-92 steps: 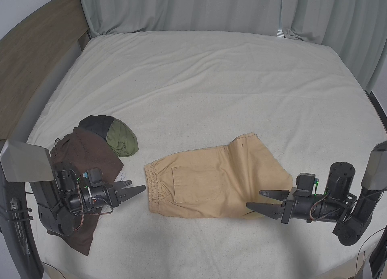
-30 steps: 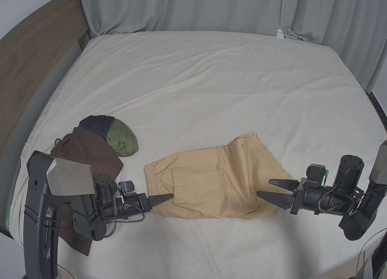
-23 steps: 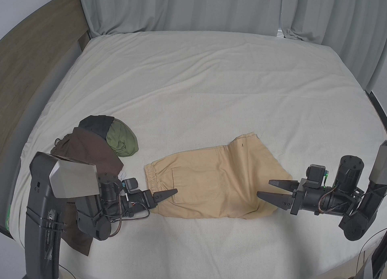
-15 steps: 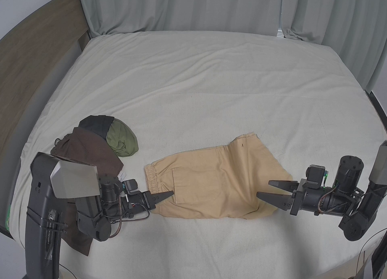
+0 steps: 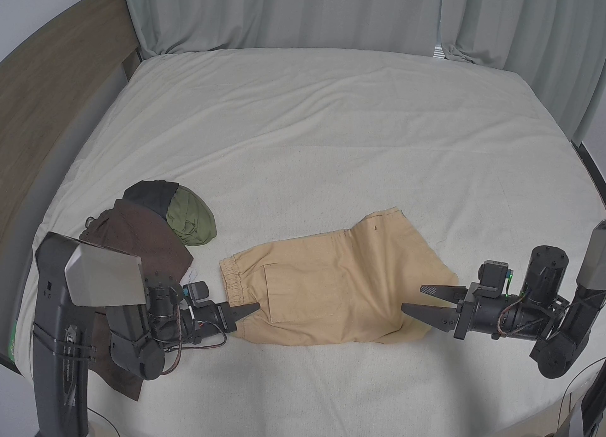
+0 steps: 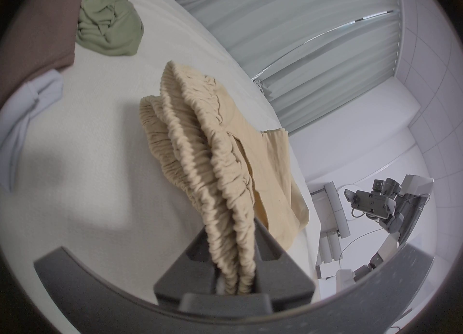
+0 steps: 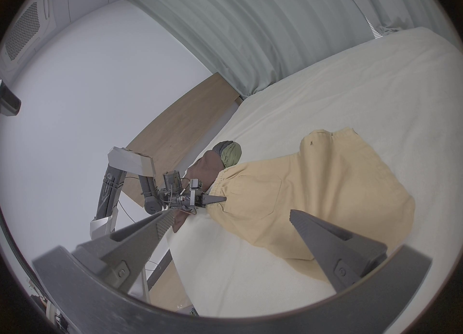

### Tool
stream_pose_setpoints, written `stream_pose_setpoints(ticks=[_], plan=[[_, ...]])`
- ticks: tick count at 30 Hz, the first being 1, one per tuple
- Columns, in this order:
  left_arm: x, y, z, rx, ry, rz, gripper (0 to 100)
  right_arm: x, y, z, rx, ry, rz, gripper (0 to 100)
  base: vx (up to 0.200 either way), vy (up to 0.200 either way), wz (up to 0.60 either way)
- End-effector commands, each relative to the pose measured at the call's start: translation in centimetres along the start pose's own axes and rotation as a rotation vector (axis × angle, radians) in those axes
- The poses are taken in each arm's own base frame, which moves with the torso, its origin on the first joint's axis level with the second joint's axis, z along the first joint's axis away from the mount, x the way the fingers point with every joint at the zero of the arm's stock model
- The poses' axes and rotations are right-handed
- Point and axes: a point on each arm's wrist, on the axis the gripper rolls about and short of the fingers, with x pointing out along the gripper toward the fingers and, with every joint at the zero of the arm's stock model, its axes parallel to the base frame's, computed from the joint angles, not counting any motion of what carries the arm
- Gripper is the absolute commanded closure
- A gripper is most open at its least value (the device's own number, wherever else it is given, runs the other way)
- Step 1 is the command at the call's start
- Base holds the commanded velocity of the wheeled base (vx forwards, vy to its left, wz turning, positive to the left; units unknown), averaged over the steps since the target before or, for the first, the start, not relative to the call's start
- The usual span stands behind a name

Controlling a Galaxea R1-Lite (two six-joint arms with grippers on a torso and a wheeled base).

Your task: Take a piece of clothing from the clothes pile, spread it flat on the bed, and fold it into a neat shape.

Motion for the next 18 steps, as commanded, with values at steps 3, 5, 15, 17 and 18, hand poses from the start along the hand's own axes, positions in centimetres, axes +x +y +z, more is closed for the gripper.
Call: stream_pose_setpoints(ticks=[3, 5, 15, 17, 18], plan=[[-1.6, -0.2, 0.8, 0.053, -0.022, 0.021, 100, 0.1, -0.2, -0.5, 0.012, 0.019, -0.005, 0, 0.000, 0.000, 0.00], [-2.1, -0.2, 0.9, 0.069, -0.025, 0.029, 100, 0.1, -0.3, -0.6, 0.013, 0.021, -0.007, 0, 0.000, 0.000, 0.00], [-6.1, -2.1, 1.9, 0.063, -0.020, -0.014, 100, 0.2, -0.4, -1.0, 0.024, 0.038, -0.010, 0, 0.000, 0.000, 0.00], [-6.8, -2.3, 2.1, 0.060, -0.026, -0.012, 100, 0.1, -0.4, -1.1, 0.027, 0.042, -0.011, 0, 0.000, 0.000, 0.00], [-6.9, -2.2, 2.1, 0.059, -0.028, -0.010, 100, 0.1, -0.4, -1.1, 0.027, 0.042, -0.011, 0, 0.000, 0.000, 0.00]])
